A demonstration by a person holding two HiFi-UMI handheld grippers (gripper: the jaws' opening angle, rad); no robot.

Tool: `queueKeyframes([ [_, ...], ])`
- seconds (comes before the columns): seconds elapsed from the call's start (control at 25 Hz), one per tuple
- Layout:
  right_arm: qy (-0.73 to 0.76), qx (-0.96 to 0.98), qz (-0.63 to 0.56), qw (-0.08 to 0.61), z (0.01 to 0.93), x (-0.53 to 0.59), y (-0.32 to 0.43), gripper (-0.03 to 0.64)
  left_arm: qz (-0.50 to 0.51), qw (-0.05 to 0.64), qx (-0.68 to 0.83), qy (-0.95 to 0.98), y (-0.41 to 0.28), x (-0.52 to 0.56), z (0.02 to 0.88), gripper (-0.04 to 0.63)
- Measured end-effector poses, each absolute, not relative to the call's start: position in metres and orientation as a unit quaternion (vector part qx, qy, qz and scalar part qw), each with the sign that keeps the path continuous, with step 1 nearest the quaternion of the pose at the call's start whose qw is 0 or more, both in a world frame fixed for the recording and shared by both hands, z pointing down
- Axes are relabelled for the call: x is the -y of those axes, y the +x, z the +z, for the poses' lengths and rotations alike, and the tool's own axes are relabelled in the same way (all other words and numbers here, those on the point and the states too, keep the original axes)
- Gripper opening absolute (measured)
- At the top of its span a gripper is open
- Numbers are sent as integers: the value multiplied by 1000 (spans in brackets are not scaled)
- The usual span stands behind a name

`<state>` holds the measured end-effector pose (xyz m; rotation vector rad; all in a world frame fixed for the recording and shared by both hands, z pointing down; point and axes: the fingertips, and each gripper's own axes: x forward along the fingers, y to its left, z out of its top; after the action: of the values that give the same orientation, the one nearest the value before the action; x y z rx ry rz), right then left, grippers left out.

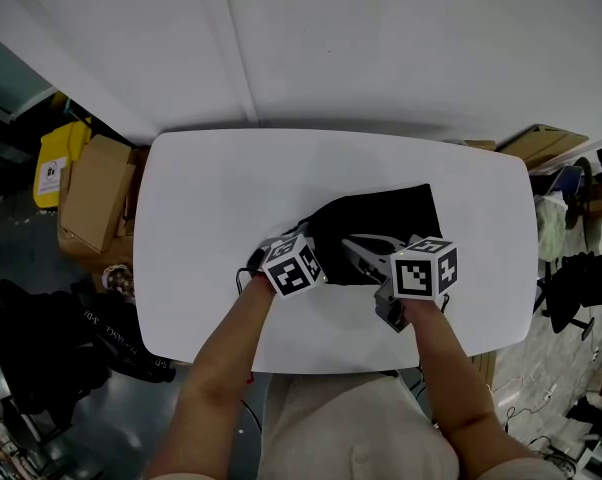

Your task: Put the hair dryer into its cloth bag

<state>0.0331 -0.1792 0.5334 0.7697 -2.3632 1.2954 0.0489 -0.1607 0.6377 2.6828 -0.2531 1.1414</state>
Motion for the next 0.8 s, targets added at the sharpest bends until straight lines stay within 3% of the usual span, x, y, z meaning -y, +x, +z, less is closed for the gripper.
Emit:
queueKeyframes([
  [0.4,277,827,460,167,536,177,37,23,385,85,91,915,39,161,636,270],
  [0.8,280,825,463,165,537,177,36,23,391,30,174,904,-27,166,601,281],
])
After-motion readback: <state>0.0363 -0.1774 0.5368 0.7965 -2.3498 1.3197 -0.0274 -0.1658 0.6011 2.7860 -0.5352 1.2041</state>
